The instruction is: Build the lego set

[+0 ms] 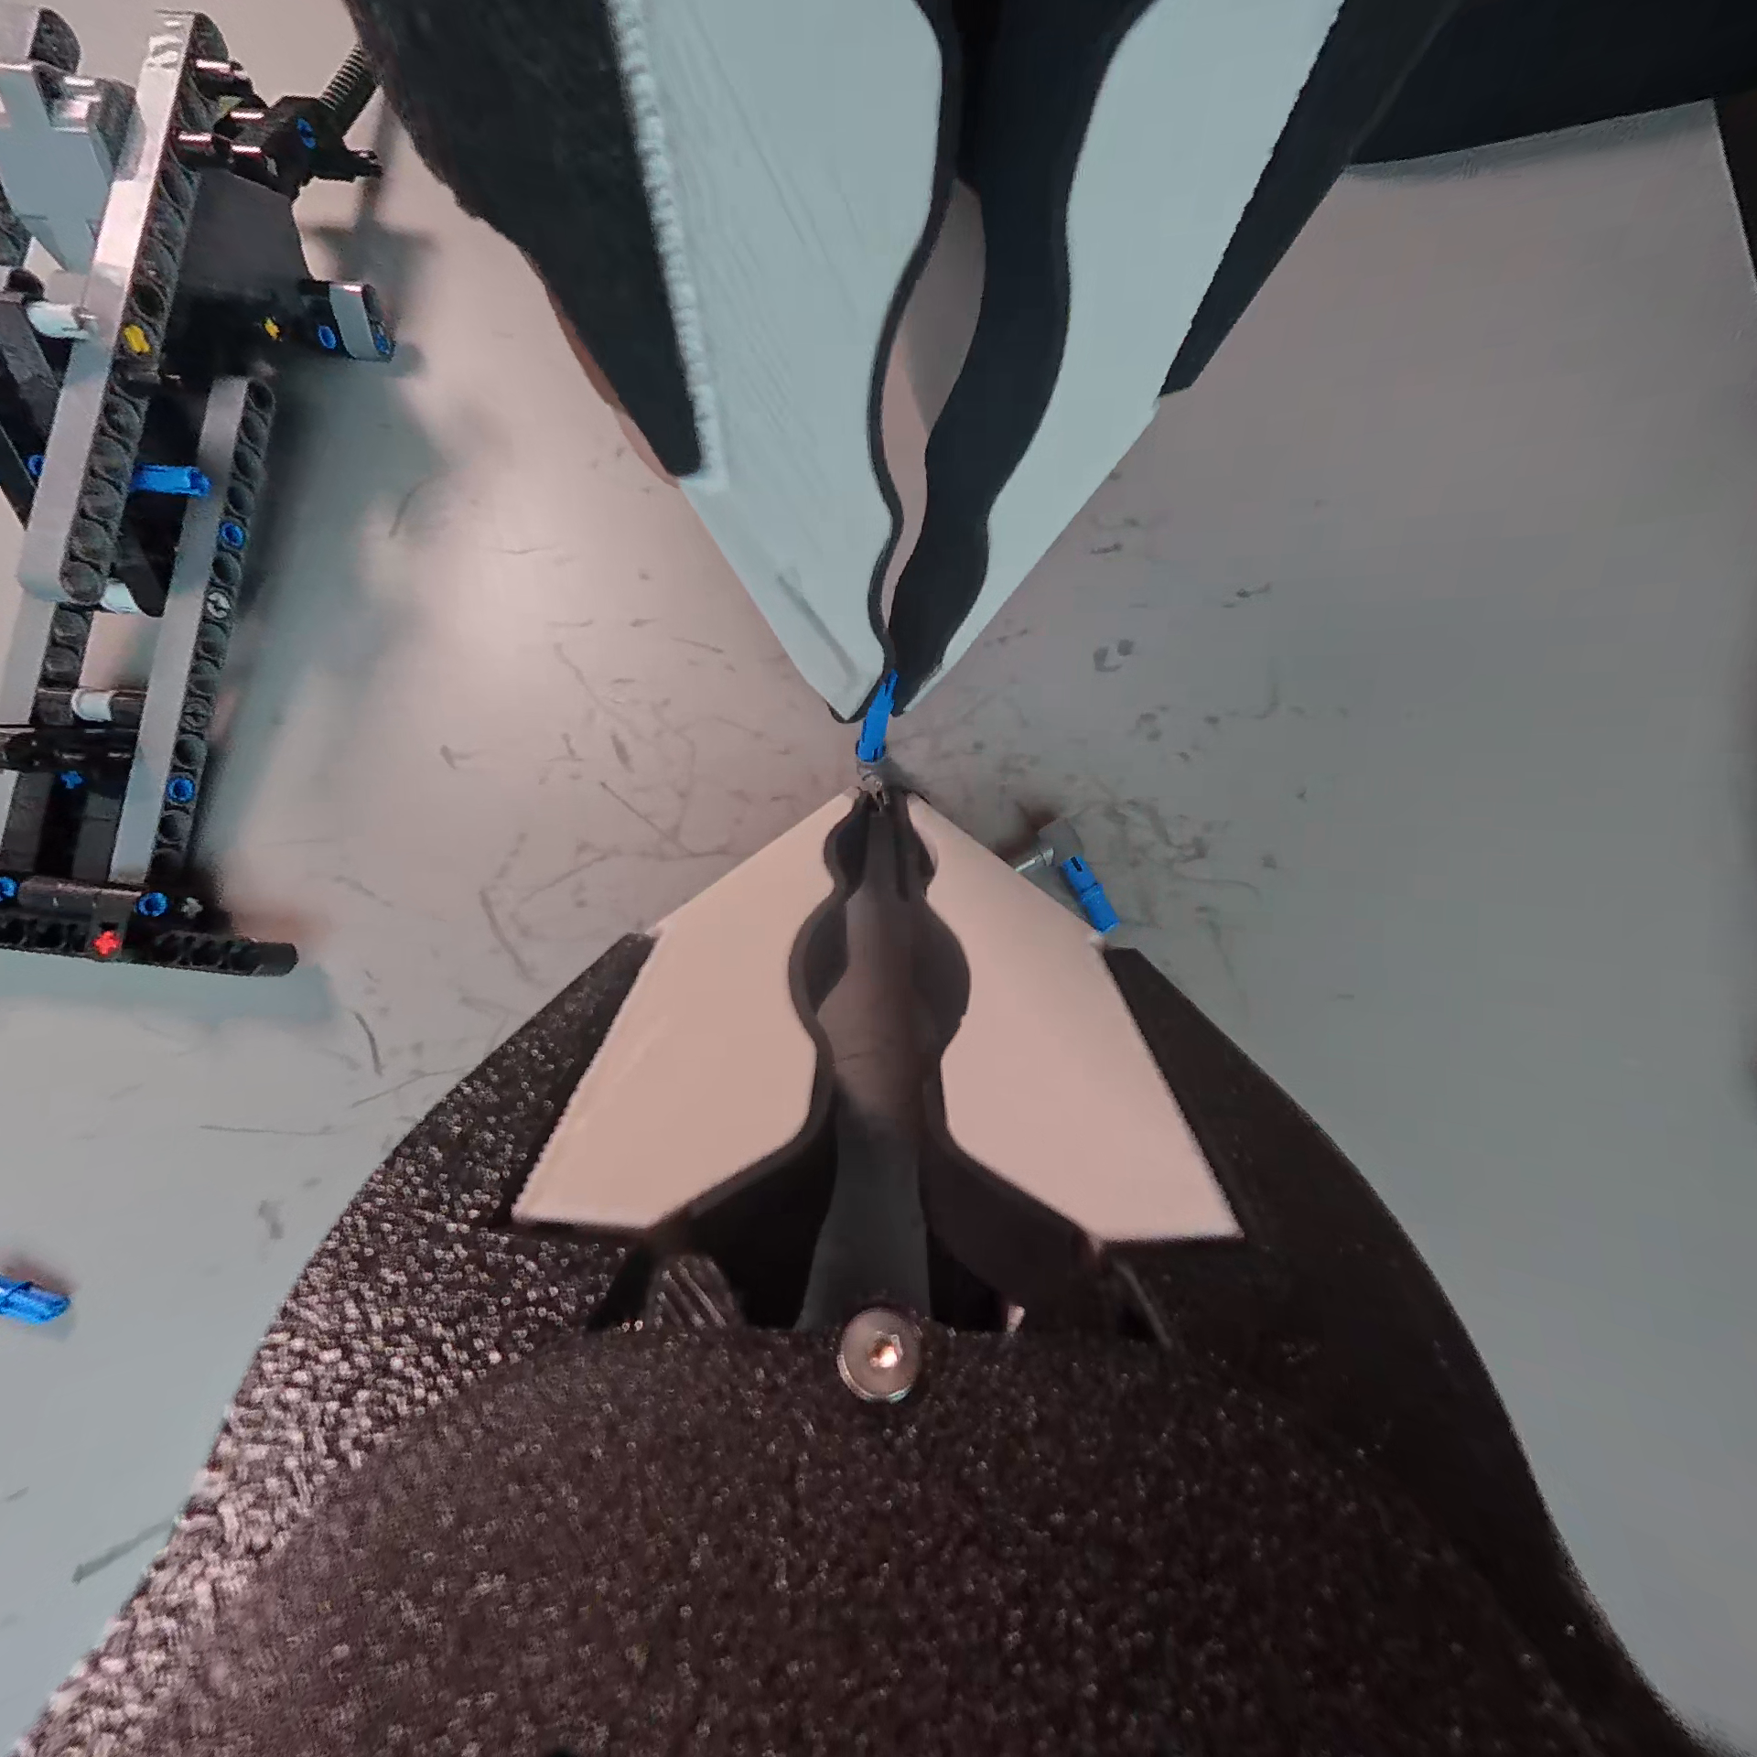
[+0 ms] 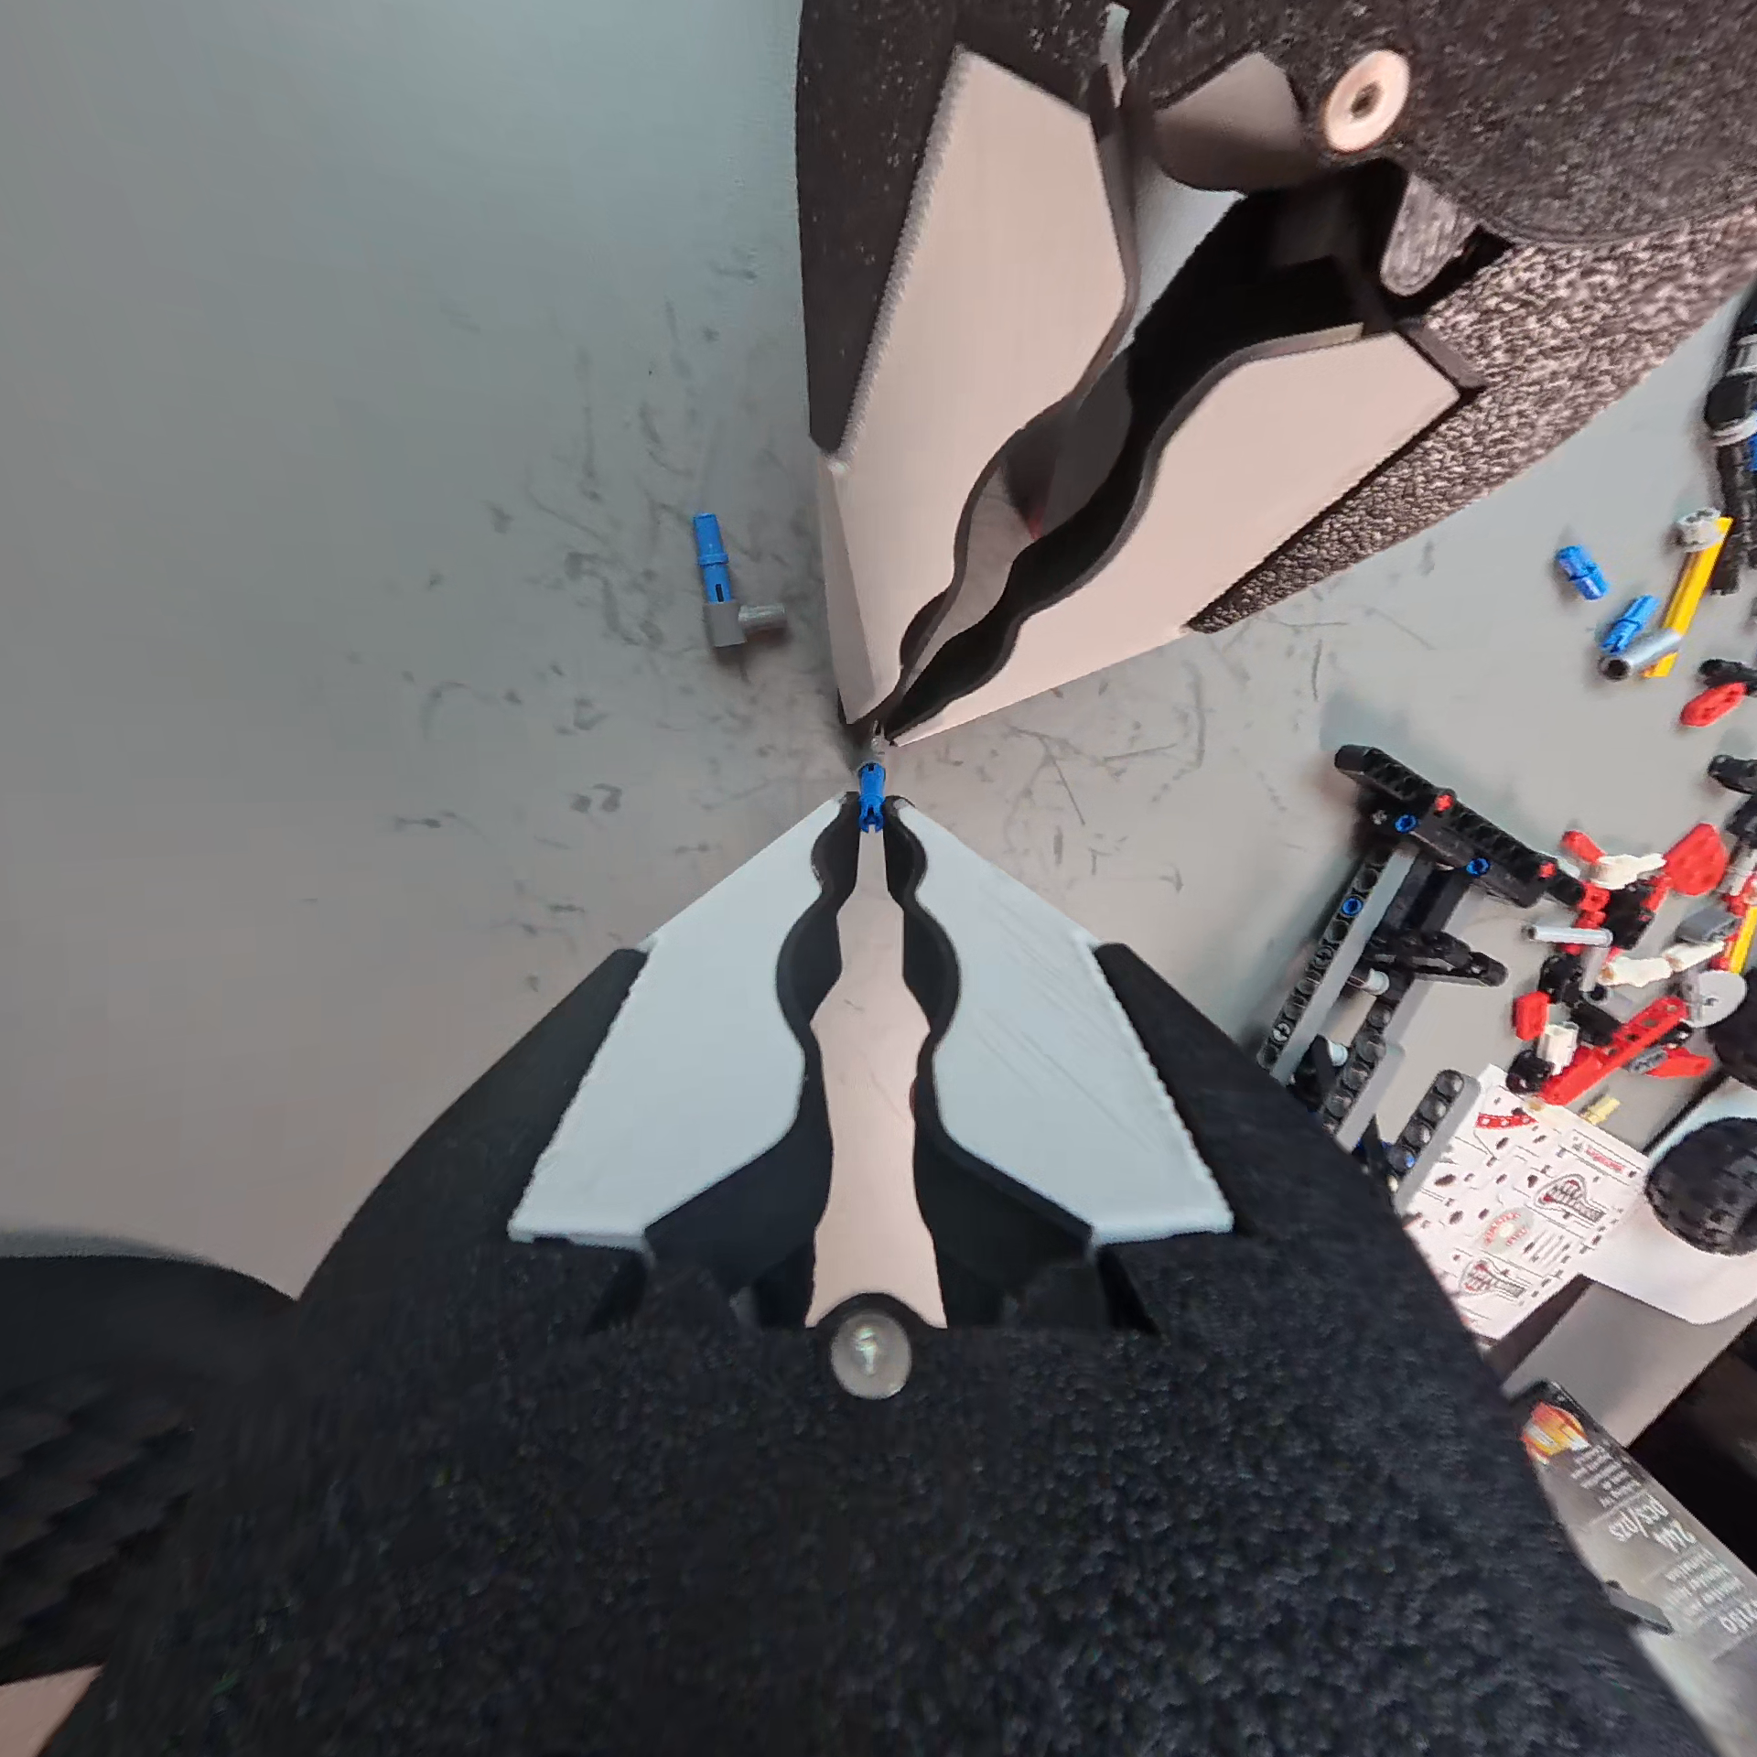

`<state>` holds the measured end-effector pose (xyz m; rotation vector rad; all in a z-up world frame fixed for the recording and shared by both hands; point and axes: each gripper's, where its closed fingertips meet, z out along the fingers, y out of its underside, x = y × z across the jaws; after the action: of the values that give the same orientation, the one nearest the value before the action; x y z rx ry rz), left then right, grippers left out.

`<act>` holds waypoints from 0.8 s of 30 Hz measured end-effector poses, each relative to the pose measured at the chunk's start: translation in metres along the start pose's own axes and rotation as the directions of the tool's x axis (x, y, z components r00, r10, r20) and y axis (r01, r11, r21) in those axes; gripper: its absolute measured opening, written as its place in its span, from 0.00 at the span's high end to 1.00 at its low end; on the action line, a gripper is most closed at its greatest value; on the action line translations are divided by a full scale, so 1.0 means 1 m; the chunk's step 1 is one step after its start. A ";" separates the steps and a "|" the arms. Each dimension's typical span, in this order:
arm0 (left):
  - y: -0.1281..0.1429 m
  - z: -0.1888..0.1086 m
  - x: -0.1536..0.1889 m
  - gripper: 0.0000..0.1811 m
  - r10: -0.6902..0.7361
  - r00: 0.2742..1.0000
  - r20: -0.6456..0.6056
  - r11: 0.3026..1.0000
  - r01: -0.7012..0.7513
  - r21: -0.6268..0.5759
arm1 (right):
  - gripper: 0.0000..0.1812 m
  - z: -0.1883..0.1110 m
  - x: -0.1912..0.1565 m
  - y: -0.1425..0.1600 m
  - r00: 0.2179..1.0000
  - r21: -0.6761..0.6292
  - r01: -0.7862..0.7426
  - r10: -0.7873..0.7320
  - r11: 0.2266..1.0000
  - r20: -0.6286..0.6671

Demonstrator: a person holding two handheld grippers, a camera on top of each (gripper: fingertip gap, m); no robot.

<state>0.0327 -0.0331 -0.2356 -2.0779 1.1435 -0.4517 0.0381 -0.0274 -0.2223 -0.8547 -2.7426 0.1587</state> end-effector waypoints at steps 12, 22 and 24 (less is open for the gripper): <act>-0.003 0.002 -0.001 0.97 0.035 0.998 -0.055 0.999 -0.035 0.006 | 0.98 -0.001 -0.002 0.003 0.968 -0.105 0.248 -0.242 0.963 0.070; -0.004 0.004 -0.002 0.98 0.005 0.992 -0.127 1.000 -0.005 0.002 | 0.98 -0.001 -0.001 0.006 0.904 -0.124 0.408 -0.382 0.904 0.191; -0.006 0.003 -0.004 0.98 -0.022 0.991 -0.132 1.000 0.024 0.010 | 0.98 0.002 -0.002 0.009 0.888 -0.138 0.438 -0.404 0.888 0.218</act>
<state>0.0361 -0.0257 -0.2331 -2.0784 1.1906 -0.6134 0.0441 -0.0213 -0.2261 -0.2672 -3.0774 -0.1100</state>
